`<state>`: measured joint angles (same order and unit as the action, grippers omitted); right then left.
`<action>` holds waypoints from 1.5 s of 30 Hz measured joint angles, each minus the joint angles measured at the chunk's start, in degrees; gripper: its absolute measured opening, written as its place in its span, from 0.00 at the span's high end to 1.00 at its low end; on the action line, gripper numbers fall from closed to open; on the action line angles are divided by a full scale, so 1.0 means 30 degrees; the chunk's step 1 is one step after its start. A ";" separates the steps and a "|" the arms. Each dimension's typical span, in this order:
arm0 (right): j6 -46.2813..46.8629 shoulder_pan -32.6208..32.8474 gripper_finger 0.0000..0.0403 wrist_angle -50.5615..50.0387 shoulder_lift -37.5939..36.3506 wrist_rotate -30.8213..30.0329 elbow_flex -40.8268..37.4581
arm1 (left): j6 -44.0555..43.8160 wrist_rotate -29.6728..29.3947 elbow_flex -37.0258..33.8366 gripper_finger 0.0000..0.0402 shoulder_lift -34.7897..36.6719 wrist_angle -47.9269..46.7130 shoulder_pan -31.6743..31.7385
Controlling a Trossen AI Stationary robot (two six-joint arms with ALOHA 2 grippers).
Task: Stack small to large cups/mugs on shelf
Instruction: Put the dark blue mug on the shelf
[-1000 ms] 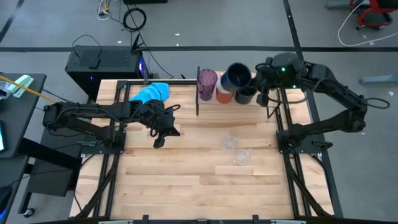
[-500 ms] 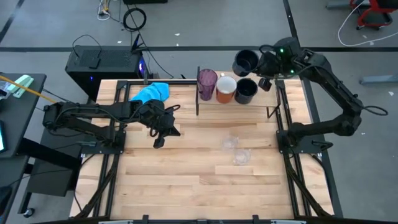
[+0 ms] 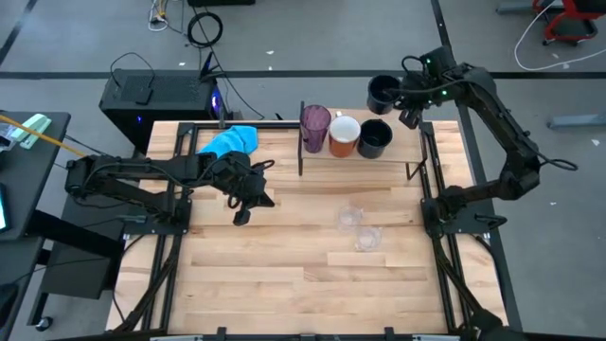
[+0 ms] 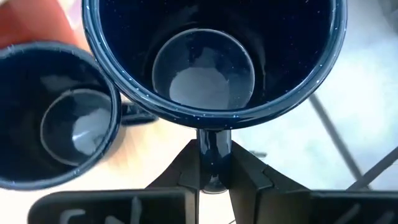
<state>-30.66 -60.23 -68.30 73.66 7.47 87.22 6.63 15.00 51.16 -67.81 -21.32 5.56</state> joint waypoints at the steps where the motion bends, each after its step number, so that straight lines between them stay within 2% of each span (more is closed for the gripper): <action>1: -0.0030 -0.0185 0.87 -0.0227 0.0129 0.0192 0.0000 | 0.0000 0.0000 0.0000 0.95 0.0000 0.0000 0.0000; 13: 0.0013 -0.0902 0.87 -0.1192 0.1177 0.0426 -0.0007 | 0.0015 -0.0001 0.0000 0.95 0.0000 0.0007 0.0000; 22: 0.0944 -0.1417 0.87 -0.0850 0.1199 -0.0915 -0.0015 | 0.0007 -0.0007 0.0000 0.97 0.0000 0.0015 0.0000; 26: 0.1281 -0.1784 0.87 -0.2030 0.1199 -0.1469 -0.0016 | 0.0022 -0.0002 0.0000 0.96 0.0000 0.0015 0.0000; 34: 0.2179 -0.1474 0.87 -0.3677 0.1199 -0.1408 -0.0026 | 0.0029 -0.0340 -0.0007 0.96 0.0000 0.0044 0.0024; 45: 0.3648 -0.0049 0.86 -0.3625 0.1192 -0.1287 -0.0029 | 0.0036 -0.0641 -0.0007 0.95 0.0000 0.0153 0.0029</action>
<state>-19.71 -60.38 -79.18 77.23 3.61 87.13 6.74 13.08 51.13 -67.81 -20.86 5.65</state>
